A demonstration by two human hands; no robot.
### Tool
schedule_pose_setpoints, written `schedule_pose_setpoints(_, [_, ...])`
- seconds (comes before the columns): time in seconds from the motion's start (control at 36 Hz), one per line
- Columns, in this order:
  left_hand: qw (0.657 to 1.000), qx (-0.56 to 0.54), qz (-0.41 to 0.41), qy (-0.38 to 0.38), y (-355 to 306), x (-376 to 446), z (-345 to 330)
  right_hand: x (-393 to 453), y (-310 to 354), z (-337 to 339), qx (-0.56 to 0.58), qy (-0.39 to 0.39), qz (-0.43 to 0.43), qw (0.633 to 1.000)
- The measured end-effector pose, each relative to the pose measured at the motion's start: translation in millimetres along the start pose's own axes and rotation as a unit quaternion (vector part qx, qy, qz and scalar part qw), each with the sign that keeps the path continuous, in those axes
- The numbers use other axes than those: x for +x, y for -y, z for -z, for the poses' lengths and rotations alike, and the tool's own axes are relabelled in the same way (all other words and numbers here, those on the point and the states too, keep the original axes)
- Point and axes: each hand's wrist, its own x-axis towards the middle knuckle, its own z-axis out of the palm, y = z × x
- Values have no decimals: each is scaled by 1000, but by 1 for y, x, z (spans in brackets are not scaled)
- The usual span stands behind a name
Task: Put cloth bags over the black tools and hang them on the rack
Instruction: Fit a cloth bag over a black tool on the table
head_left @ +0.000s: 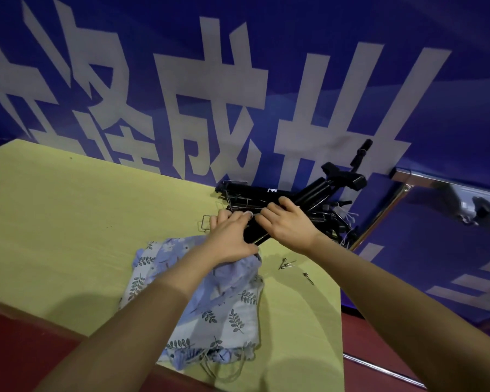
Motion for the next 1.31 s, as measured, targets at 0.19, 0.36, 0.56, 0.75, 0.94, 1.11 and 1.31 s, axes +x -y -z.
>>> schedule_pose_setpoints(0.19, [999,5,25,-36,-12,3,-1,8,0,-3,7,-33,-24,999])
schedule_pose_setpoints(0.36, [996,18,56,-59,-12,9,-3,3,4,-10,47,-58,-120,990])
schedule_pose_setpoints(0.56, [983,-115,113,-87,12,5,10,-15,13,-14,157,-53,-197,966])
schedule_pose_setpoints(0.75, [968,-213,95,-96,19,-5,36,18,30,-20,419,179,-332,826])
schedule_pose_setpoints(0.94, [951,-270,83,-124,26,-8,44,46,29,-19,495,205,-324,779])
schedule_pose_setpoints(1.11, [943,-271,102,-166,43,-6,28,44,14,-10,580,153,-363,714])
schedule_pose_setpoints(1.31, [951,-220,124,-181,42,4,18,65,2,15,663,76,-383,639])
